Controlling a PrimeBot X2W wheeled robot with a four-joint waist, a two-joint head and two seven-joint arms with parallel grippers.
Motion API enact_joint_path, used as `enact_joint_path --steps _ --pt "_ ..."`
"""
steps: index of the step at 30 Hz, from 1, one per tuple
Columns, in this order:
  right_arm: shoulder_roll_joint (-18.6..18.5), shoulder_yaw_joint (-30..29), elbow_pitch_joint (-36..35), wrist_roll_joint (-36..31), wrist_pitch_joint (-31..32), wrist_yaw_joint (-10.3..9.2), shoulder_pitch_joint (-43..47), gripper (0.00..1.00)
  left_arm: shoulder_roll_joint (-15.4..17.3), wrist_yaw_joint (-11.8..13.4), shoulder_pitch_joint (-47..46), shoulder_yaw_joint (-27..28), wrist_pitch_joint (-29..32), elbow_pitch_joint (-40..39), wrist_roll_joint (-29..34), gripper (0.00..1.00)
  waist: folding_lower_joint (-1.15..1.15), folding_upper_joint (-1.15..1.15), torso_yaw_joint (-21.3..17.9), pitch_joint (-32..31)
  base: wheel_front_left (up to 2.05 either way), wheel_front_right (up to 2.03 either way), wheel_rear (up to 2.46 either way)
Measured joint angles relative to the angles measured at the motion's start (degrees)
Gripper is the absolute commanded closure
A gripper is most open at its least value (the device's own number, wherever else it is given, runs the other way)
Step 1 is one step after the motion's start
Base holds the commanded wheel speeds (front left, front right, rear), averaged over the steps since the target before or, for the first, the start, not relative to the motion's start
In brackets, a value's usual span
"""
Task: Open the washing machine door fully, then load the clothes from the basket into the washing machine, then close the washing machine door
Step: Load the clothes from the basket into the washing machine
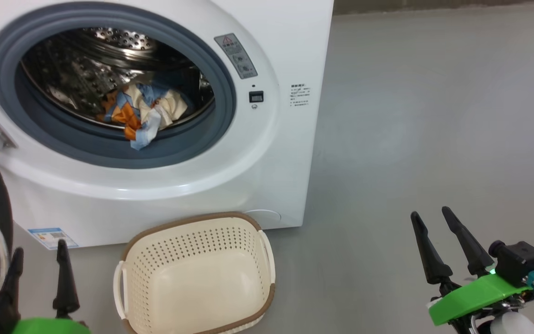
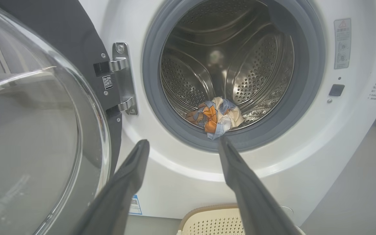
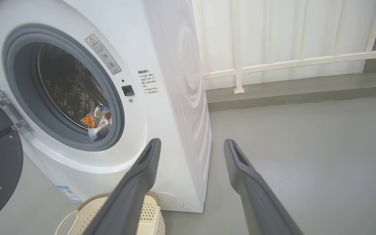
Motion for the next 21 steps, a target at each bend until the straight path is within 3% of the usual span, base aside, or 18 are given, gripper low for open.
enact_joint_path --steps 21 --pt "-0.1 -1.0 -0.2 0.0 0.0 0.00 1.8 0.00 -1.6 0.0 6.8 1.5 0.0 -4.9 0.0 0.00 0.01 0.00 1.0 -0.8 0.00 0.00 0.00"
